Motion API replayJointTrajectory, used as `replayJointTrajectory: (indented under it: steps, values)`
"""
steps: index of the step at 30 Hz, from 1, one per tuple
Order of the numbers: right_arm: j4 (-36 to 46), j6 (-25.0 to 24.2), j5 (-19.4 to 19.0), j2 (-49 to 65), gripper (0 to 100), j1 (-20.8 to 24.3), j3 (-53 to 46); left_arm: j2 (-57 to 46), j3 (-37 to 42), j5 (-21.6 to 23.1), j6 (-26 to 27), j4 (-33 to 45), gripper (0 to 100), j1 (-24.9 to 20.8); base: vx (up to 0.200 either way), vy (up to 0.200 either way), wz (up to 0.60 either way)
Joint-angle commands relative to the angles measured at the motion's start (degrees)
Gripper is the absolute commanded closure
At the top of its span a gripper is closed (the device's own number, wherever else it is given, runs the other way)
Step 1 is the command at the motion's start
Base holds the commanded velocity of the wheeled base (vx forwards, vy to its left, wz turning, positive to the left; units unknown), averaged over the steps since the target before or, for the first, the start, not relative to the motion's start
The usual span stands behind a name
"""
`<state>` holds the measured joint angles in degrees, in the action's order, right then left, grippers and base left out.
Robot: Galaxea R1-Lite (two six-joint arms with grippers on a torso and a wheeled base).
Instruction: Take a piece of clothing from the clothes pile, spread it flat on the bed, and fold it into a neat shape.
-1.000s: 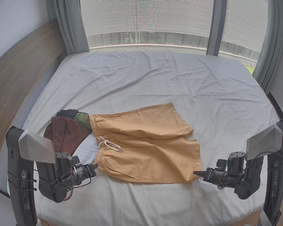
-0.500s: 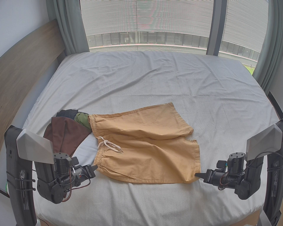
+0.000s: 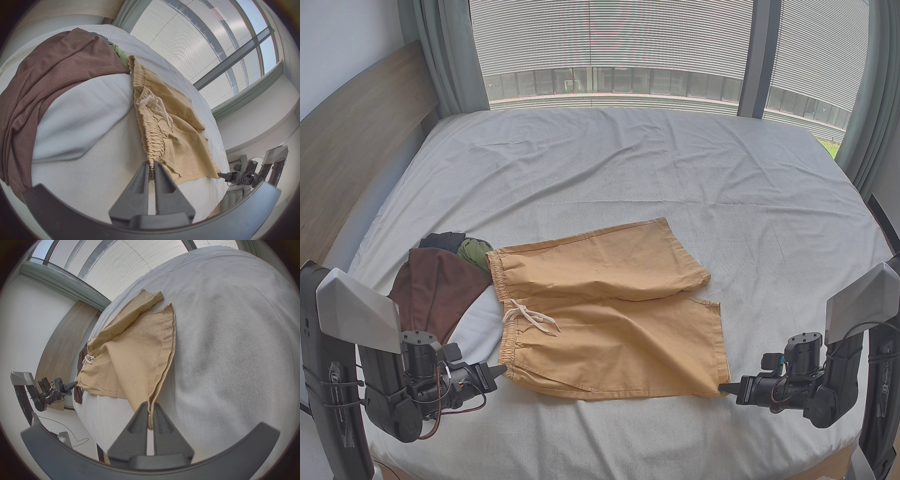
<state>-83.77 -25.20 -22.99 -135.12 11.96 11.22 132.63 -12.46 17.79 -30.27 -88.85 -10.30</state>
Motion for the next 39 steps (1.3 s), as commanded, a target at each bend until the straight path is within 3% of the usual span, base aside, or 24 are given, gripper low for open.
replayJointTrajectory:
  steps: [1,23,39]
  values:
    - [0.01,1.03,-0.04,0.12,100,-0.80,-1.55,-1.06,2.00,0.76,0.03,-0.01,100,-0.07,0.000,0.000,0.00]
    - [-0.69,7.53,-0.04,0.38,100,-1.15,-8.58,-1.06,12.28,1.20,8.12,-0.01,100,0.28,0.000,0.000,0.00]
    - [-4.56,7.80,-0.48,2.85,100,-1.41,-9.72,-4.05,10.26,2.87,8.21,-0.01,100,1.16,0.000,0.000,0.00]
